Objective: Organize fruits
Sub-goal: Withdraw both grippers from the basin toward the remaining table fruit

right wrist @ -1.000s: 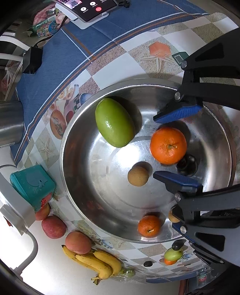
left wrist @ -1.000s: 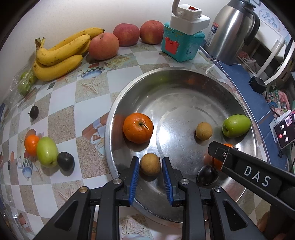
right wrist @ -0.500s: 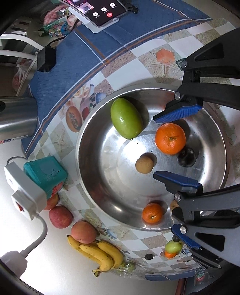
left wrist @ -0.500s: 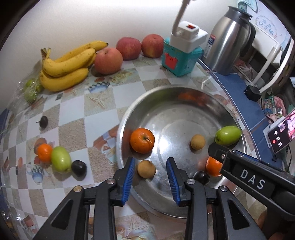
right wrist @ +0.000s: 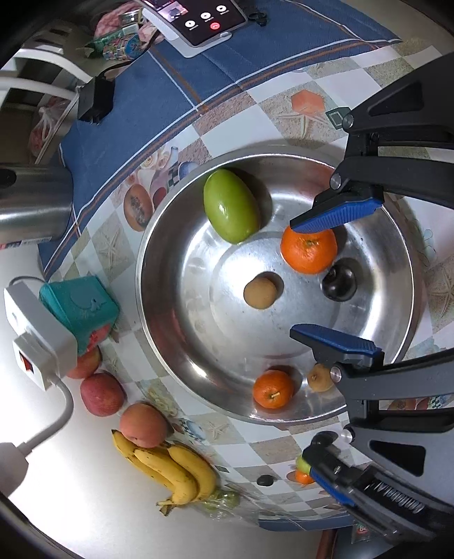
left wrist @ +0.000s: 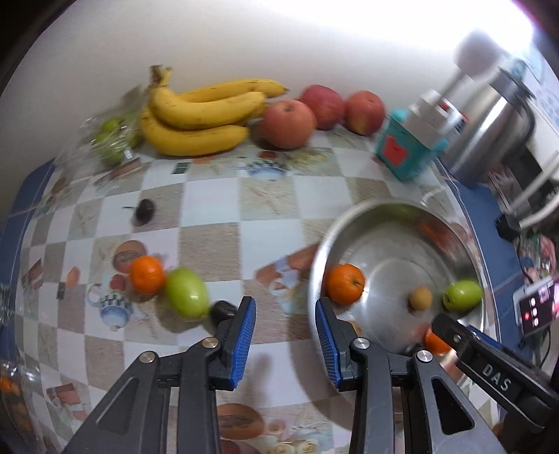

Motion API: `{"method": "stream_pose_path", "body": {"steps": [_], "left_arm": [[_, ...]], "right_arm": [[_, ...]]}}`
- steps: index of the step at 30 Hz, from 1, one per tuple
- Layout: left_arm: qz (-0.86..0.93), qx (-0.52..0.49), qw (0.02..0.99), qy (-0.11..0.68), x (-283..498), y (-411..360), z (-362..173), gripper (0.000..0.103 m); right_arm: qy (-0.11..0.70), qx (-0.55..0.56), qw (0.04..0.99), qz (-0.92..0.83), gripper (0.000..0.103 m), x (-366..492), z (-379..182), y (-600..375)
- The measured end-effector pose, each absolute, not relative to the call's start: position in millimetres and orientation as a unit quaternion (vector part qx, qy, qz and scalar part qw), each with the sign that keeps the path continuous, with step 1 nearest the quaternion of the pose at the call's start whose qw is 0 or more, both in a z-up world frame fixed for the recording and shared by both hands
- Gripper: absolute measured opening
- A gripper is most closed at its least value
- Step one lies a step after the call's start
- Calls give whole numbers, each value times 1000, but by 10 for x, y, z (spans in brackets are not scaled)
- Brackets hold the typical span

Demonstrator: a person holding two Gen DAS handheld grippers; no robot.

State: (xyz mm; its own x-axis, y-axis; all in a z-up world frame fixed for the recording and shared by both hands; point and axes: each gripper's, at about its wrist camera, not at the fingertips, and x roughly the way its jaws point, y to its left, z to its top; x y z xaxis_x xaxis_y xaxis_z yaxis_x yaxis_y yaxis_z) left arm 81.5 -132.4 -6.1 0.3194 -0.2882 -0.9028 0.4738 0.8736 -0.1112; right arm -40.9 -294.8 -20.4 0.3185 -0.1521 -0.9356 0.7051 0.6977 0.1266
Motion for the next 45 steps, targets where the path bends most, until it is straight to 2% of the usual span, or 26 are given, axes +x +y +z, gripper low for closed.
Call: {"method": "stream_pose_path", "body": {"steps": [10, 15, 17, 20, 21, 27, 29, 31, 35, 45], "left_arm": [[-206, 49, 821, 531, 965, -1010, 77, 39], [-203, 44, 822, 530, 979, -971, 111, 46], [-202, 43, 822, 530, 987, -964, 116, 52], [-198, 42, 823, 531, 995, -947, 111, 63], [-197, 42, 823, 531, 997, -941, 109, 64], [-187, 49, 826, 530, 1005, -917, 107, 77], [-181, 51, 828, 529, 1010, -907, 105, 86], [-176, 51, 829, 529, 1016, -894, 98, 93], [-168, 52, 831, 527, 1021, -878, 88, 102], [-155, 73, 840, 516, 1006, -885, 103, 103]], "right_arm": [[513, 250, 777, -265, 55, -348, -117, -2792], [520, 244, 775, -265, 55, -332, -137, -2778], [521, 240, 774, -267, 56, -333, -141, -2778], [521, 238, 774, -268, 67, -329, -143, -2773], [521, 238, 775, -268, 70, -330, -140, -2772], [517, 232, 780, -266, 71, -322, -123, -2755], [515, 232, 780, -269, 73, -325, -126, -2754], [513, 233, 781, -270, 92, -330, -128, -2762], [505, 233, 785, -272, 93, -335, -107, -2756], [500, 233, 789, -271, 93, -329, -98, -2716]]}}
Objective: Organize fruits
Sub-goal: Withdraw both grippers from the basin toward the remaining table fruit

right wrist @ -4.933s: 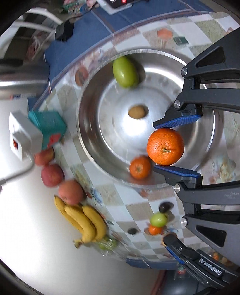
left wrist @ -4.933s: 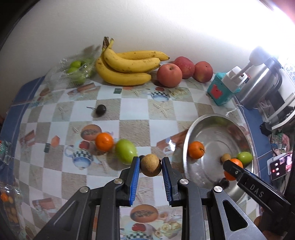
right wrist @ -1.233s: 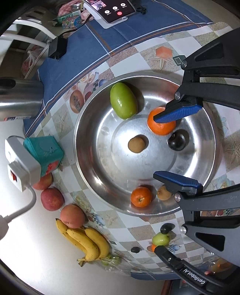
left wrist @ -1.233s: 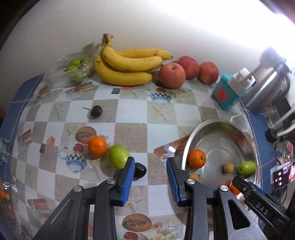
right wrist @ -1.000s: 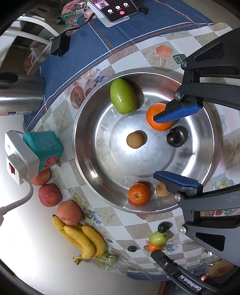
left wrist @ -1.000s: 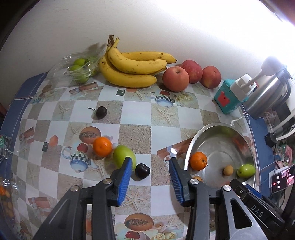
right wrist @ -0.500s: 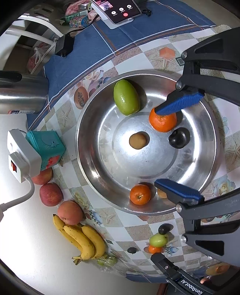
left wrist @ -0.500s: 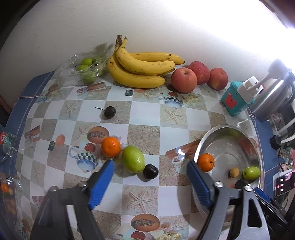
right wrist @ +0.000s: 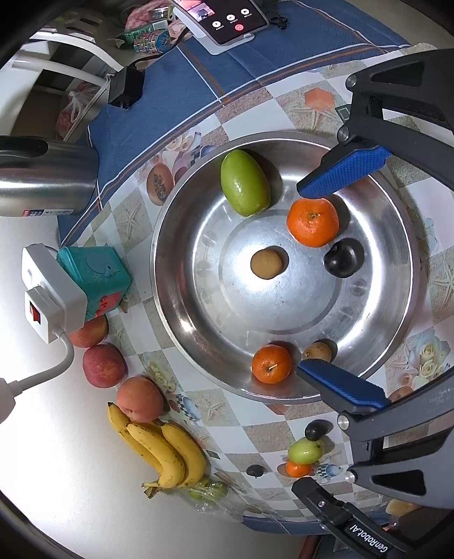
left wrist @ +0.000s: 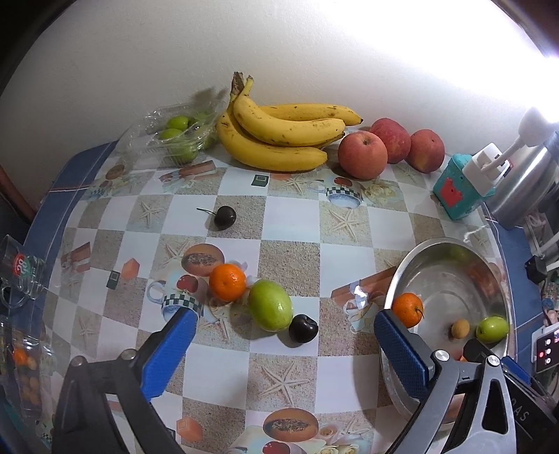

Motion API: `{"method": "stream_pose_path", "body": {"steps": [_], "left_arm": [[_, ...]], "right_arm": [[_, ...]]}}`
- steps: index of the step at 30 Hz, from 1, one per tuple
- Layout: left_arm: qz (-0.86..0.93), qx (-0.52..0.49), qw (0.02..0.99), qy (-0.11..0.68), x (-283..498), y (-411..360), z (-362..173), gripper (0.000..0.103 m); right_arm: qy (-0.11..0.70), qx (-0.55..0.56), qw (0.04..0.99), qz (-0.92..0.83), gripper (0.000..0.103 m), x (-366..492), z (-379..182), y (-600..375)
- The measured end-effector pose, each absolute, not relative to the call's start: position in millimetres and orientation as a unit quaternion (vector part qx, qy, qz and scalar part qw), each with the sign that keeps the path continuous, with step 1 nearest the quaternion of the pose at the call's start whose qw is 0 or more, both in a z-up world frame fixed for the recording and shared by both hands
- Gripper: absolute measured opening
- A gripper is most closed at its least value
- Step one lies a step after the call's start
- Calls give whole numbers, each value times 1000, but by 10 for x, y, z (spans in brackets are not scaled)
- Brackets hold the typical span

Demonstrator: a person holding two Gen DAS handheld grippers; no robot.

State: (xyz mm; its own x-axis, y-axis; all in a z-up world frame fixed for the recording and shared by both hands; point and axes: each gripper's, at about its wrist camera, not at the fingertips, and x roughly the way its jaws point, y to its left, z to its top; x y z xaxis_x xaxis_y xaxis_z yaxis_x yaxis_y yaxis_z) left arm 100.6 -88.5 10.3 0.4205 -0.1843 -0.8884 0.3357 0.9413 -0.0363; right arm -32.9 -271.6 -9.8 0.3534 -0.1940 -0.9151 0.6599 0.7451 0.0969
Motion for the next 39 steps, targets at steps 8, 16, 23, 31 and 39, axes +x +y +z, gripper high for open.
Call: {"method": "stream_pose_path", "body": {"steps": [8, 16, 23, 31, 39], "left_arm": [[-150, 82, 840, 515, 992, -890, 119, 103], [-133, 100, 847, 505, 1034, -750, 186, 103], [-86, 129, 860, 487, 1160, -434, 247, 103], [-19, 104, 869, 483, 1331, 105, 326, 103], [9, 69, 873, 483, 1434, 475, 367, 103]], "right_arm": [[500, 233, 788, -274, 93, -332, -98, -2716], [500, 220, 796, -262, 93, -265, -82, -2606], [506, 208, 801, -243, 93, -180, -65, -2469], [506, 184, 822, -187, 93, -22, 4, -2163], [511, 173, 832, -128, 93, 150, -25, -1790]]}}
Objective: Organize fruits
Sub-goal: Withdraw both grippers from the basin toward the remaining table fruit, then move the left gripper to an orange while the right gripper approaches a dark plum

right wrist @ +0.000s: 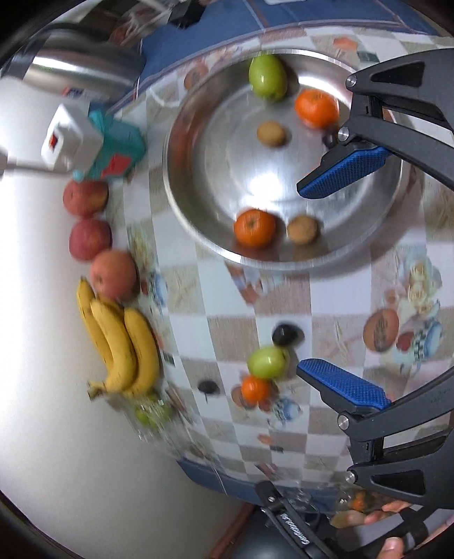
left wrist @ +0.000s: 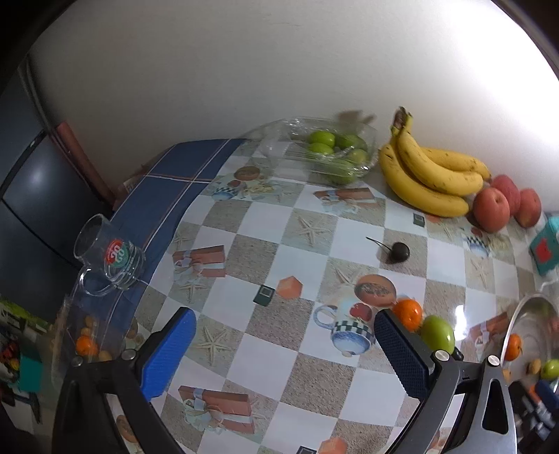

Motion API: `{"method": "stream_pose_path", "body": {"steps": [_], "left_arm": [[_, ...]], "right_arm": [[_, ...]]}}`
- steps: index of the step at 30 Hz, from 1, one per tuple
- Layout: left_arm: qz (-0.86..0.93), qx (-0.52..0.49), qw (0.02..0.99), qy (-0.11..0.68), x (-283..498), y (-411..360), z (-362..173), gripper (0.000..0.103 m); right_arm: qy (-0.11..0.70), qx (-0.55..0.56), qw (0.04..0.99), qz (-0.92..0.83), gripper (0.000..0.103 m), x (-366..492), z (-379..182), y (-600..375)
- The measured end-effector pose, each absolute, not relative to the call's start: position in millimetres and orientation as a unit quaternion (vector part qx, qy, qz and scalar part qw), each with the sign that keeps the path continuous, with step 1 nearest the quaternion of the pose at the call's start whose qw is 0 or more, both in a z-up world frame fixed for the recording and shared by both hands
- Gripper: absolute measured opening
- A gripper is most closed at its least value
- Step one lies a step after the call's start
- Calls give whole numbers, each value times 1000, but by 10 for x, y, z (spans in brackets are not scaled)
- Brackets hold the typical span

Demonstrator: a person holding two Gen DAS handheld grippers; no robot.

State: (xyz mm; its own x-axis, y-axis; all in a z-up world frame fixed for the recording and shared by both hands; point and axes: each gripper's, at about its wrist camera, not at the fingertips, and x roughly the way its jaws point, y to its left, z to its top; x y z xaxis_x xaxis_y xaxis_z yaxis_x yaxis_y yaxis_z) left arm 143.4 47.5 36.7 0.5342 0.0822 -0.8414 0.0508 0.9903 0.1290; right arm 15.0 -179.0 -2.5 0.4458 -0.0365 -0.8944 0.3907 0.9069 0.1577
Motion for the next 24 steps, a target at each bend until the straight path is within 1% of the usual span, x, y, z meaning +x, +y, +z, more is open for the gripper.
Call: {"method": "stream_pose_path", "body": {"steps": [11, 17, 24], "left_arm": [[-2, 43, 869, 492, 1526, 588, 317, 103], [-31, 4, 858, 512, 1561, 559, 242, 103], [-68, -7, 847, 527, 1592, 424, 132, 103]], "right_arm": [[520, 147, 837, -86, 93, 375, -127, -1382], [524, 140, 838, -68, 93, 426, -174, -1316], [516, 175, 836, -59, 93, 463, -186, -1398]]}}
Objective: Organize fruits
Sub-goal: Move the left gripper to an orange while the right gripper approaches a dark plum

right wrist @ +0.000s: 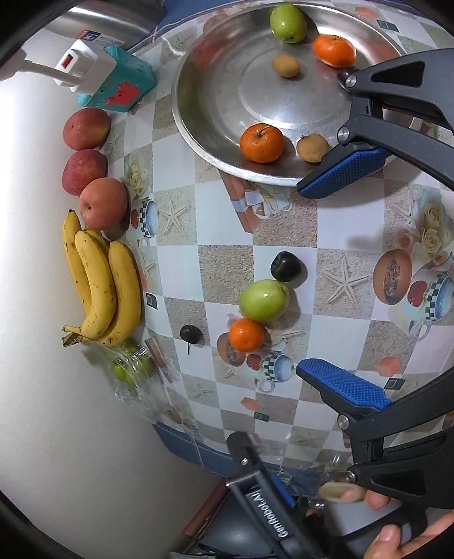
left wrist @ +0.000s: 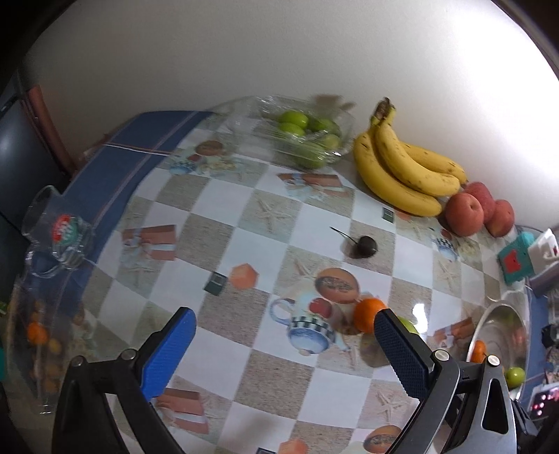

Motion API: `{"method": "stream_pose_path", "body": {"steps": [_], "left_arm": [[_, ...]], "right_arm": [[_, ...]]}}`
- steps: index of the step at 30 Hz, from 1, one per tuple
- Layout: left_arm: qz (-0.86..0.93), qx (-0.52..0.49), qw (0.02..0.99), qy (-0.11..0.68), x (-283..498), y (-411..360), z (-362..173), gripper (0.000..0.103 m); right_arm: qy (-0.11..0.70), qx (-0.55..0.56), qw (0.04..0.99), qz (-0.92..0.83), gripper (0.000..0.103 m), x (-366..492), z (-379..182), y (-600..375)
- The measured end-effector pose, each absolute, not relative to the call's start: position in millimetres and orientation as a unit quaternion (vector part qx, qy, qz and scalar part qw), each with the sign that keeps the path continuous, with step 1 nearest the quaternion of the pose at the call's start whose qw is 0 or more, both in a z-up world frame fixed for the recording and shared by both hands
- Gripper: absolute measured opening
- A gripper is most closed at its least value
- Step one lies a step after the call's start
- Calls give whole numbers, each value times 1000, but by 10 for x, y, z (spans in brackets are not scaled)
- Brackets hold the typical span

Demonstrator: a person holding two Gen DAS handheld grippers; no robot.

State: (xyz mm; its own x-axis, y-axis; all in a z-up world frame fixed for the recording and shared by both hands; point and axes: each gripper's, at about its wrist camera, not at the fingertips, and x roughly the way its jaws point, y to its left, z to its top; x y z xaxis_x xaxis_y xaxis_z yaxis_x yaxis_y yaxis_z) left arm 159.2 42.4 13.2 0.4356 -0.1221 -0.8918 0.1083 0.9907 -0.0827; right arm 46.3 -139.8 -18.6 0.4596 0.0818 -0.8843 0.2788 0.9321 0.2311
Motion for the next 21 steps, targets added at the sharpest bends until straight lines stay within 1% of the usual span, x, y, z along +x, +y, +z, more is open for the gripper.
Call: {"method": "stream_pose_path", "body": {"steps": [3, 5, 7, 10, 11, 13, 15, 18, 21], "left_arm": [[-83, -11, 842, 533, 1609, 355, 74, 102], [-94, -13, 839, 536, 1627, 309, 32, 99], [-101, -14, 835, 541, 1654, 263, -11, 96], [-104, -23, 828, 550, 1704, 221, -80, 94], [-108, -26, 826, 553, 1720, 209, -104, 93], [-113, -28, 821, 559, 1755, 180, -162, 90], [-113, -27, 818, 564, 1786, 150, -220, 89], [-116, -30, 813, 569, 1814, 121, -282, 87], [-120, -39, 807, 577, 1838, 90, -341, 86]], "right_arm": [[512, 179, 839, -52, 93, 500, -185, -1408], [512, 177, 839, -50, 86, 534, -184, -1412], [512, 179, 839, -49, 72, 566, -198, -1430], [518, 178, 835, -50, 69, 614, -253, -1451], [520, 181, 833, -48, 67, 634, -280, -1458], [526, 187, 829, -45, 60, 665, -328, -1473], [530, 187, 826, -47, 58, 695, -378, -1494], [537, 192, 820, -46, 57, 717, -444, -1516], [545, 197, 814, -46, 50, 738, -518, -1535]]}}
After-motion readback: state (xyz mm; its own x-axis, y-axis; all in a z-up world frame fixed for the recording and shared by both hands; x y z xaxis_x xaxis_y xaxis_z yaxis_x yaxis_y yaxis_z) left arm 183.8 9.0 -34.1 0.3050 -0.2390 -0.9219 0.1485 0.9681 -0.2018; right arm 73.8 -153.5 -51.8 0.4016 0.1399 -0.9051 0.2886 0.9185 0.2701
